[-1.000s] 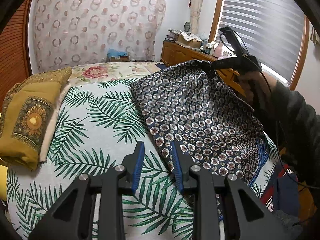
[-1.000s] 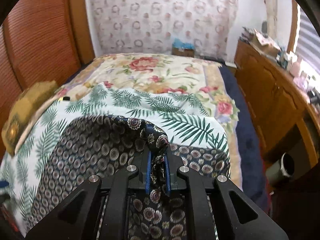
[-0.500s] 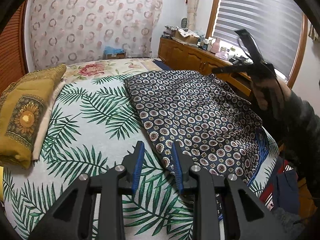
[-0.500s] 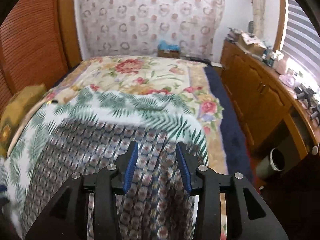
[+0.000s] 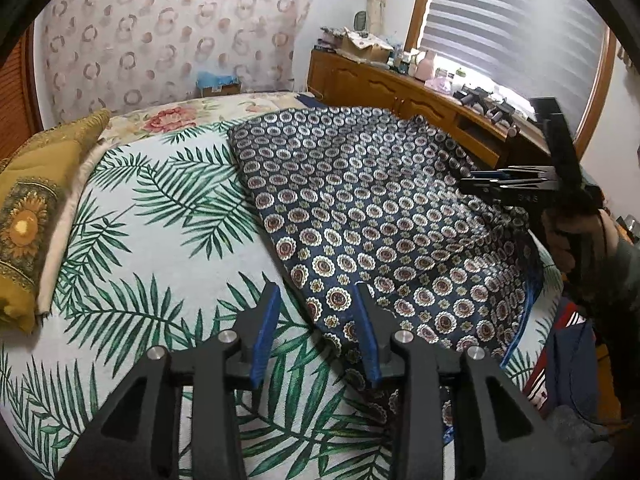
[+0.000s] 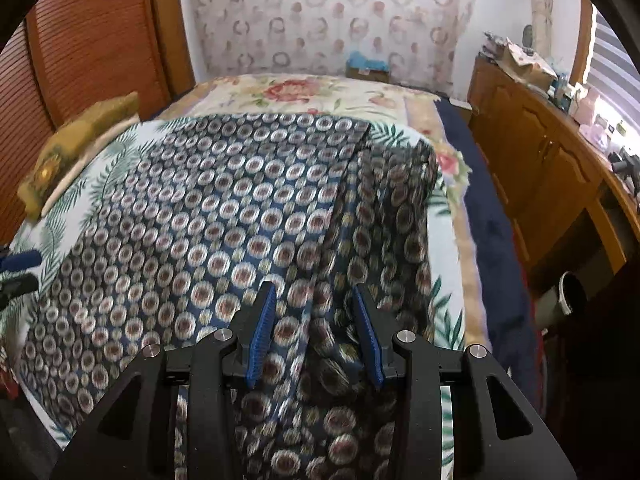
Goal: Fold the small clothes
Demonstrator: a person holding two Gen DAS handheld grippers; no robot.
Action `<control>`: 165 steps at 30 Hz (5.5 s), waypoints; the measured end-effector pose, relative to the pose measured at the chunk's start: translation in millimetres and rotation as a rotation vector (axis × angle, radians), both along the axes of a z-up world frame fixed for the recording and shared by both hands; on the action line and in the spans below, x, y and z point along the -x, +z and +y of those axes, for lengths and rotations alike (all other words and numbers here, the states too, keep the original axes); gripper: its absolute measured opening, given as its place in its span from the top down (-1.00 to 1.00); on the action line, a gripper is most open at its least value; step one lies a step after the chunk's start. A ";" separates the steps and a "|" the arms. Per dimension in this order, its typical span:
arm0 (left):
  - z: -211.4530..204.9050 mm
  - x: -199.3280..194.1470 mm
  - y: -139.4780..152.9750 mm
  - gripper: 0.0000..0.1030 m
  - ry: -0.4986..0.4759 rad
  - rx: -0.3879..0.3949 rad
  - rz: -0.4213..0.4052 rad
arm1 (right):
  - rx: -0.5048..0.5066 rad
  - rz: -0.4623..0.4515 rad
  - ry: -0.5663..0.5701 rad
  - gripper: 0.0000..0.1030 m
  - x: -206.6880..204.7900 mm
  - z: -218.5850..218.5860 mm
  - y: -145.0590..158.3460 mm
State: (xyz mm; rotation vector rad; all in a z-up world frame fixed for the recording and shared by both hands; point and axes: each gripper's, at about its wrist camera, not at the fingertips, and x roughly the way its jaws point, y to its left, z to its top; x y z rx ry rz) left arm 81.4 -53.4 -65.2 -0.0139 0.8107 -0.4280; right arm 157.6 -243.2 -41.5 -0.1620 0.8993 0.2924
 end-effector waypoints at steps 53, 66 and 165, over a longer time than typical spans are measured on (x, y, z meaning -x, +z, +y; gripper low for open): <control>-26.5 5.6 -7.0 0.26 -0.060 -0.006 0.040 | 0.051 -0.183 -0.105 1.00 69.1 -42.5 18.2; -38.7 8.0 -17.6 0.26 -0.081 -0.031 0.072 | 0.003 -0.167 -0.118 0.27 67.4 -53.5 21.2; 13.5 -186.1 3.7 0.50 -0.060 0.100 0.073 | -0.092 -0.186 -0.088 -0.19 -59.4 -50.3 39.3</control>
